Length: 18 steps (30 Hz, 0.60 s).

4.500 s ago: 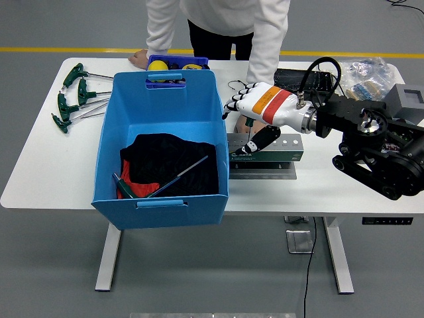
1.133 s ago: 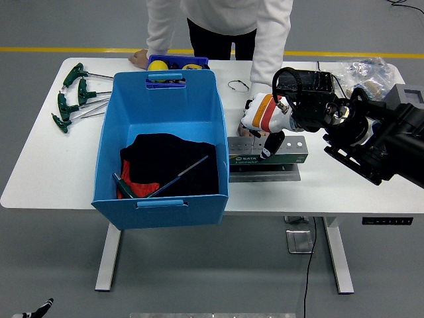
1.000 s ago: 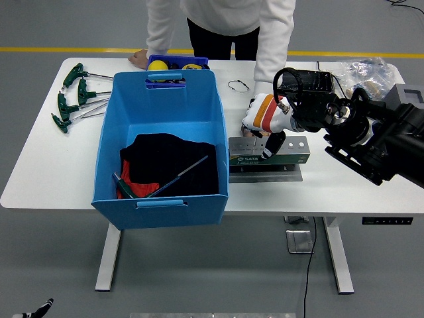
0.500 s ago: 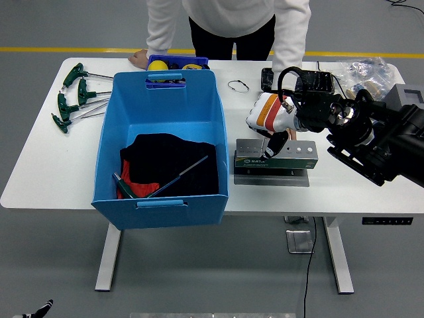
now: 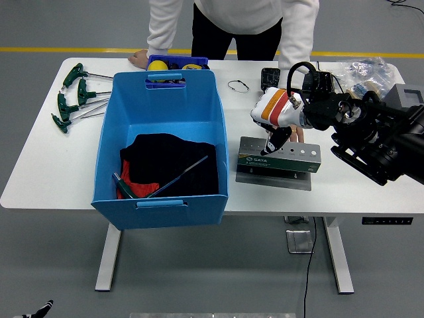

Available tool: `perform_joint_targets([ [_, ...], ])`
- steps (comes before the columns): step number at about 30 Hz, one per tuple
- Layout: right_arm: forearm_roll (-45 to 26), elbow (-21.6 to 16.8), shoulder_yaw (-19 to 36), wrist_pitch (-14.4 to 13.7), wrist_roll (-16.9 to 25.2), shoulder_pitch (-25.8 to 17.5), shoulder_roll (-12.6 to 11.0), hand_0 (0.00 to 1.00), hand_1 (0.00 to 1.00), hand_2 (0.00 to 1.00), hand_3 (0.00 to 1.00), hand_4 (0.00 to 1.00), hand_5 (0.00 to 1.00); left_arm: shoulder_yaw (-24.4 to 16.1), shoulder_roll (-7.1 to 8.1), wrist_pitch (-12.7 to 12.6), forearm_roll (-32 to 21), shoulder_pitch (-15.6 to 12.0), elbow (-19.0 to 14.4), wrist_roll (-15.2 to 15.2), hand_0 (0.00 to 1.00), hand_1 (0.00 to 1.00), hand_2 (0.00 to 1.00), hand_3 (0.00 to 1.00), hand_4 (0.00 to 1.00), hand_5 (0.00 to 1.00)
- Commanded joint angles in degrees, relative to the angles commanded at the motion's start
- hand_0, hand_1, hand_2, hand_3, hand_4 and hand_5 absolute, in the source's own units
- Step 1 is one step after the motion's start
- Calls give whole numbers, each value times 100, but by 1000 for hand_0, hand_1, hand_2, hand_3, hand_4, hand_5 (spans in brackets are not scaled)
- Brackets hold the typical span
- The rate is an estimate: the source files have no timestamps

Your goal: Lift tool from toolbox,place it in box,lift tool from toolbox,place it in box

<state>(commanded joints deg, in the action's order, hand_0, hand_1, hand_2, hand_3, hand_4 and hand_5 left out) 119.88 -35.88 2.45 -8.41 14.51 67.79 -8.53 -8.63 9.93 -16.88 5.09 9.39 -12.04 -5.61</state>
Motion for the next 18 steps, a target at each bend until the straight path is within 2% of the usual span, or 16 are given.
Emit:
perform_joint_targets([
  [1, -51, -17, -21, -8, -14, 11, -19, 72, 56, 118, 80, 846, 578, -3, 0, -2, -4, -10, 2, -1, 750, 612, 735, 749, 783, 724],
  [6, -235, -101, -92, -38, -68, 67, -113, 72, 56, 118, 80, 846, 578, 11, 8, 2, -24, -49, 12, -1, 750, 612, 735, 749, 783, 724],
  [7, -261, -121, -104, -44, -78, 80, -132, 42, 20, 86, 57, 843, 581, 16, 9, 2, -31, -56, 14, -2, 750, 609, 733, 748, 782, 719],
  [9, -293, -173, -118, -40, -92, 111, -172, 42, 20, 86, 57, 843, 581, 26, 11, 3, -42, -69, 18, -3, 750, 609, 733, 748, 782, 719],
  [18, -356, -544, -101, 199, -92, 379, -448, 22, 2, 68, 45, 836, 581, 33, 32, 8, -66, -134, 30, -13, 750, 612, 733, 748, 784, 726],
])
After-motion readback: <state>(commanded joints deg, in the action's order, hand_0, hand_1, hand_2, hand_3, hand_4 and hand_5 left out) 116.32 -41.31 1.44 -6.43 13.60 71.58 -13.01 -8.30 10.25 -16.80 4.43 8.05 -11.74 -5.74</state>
